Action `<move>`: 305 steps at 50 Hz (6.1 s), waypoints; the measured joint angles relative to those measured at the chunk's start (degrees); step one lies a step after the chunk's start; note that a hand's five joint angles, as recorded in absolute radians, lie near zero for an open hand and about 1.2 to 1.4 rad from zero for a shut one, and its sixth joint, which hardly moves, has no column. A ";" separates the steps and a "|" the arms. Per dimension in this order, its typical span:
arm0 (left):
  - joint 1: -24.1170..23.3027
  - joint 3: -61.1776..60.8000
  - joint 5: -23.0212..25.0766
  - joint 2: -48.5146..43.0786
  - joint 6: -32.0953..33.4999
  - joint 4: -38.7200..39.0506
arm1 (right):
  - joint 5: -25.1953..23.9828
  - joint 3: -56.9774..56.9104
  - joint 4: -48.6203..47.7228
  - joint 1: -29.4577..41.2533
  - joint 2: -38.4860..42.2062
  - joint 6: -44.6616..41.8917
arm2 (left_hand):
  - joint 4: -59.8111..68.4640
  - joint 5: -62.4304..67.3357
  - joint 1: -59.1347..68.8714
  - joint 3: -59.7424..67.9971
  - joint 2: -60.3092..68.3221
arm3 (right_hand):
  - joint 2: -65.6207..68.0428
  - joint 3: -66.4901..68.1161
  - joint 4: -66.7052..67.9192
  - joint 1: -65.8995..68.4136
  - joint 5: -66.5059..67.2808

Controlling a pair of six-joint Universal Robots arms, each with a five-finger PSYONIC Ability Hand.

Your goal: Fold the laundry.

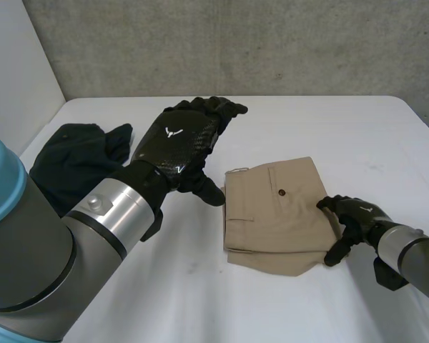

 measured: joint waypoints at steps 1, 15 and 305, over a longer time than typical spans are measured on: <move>0.04 -0.08 -0.02 -0.02 0.01 0.01 | 0.01 -0.35 -0.15 0.30 0.45 0.05 | 0.00 0.00 0.00 0.00 0.00 | 0.01 0.33 0.01 0.06 0.08; 0.03 -0.21 -0.32 -0.60 -0.01 0.37 | 0.58 -6.22 -6.08 4.43 2.82 0.17 | 0.00 0.00 0.00 0.00 0.00 | 49.87 50.55 50.91 37.97 43.95; 8.06 -8.04 -11.46 9.93 11.03 -4.76 | -0.33 -90.29 30.31 34.08 39.04 -28.17 | 54.73 52.50 54.44 54.34 54.71 | 54.55 54.21 54.51 45.94 52.49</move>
